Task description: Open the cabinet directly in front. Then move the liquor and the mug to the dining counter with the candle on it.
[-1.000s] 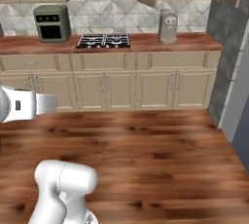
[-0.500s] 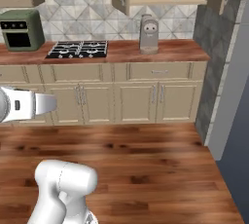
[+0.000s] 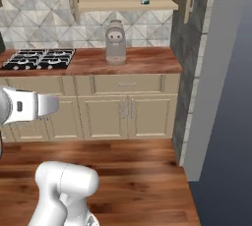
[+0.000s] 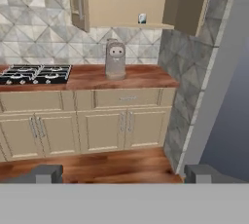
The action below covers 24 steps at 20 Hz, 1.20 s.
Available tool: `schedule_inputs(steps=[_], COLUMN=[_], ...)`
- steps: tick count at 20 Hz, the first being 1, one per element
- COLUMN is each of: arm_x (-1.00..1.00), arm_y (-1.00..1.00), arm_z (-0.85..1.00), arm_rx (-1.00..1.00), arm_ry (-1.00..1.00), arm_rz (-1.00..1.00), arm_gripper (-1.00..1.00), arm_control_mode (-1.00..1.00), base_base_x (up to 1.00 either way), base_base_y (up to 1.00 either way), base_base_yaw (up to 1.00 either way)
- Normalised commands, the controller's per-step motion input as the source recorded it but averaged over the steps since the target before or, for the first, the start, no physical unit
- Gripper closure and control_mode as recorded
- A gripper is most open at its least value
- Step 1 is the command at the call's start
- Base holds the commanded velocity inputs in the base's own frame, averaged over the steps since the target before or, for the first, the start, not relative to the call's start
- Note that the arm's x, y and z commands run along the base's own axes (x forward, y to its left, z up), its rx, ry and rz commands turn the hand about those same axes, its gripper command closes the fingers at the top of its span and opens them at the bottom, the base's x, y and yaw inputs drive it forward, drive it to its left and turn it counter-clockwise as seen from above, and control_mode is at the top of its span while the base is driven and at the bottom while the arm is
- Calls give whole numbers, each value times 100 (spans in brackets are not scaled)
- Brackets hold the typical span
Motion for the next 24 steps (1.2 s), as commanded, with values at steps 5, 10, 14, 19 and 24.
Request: schedule_inputs(steps=[5,10,14,19,24], arm_x=[0,0,0,0,0], arm_y=[0,0,0,0,0], arm_z=[0,0,0,0,0], arm_rx=[0,0,0,0,0], arm_ry=[0,0,0,0,0], arm_rz=[0,0,0,0,0], arm_gripper=[-100,-100,-100,-100,-100], arm_control_mode=[100,100,100,100,100], base_base_x=[100,100,100,100,82], base_base_y=[-53,-23,-2,0,-10], base_base_yaw=[1,1,0,0,0])
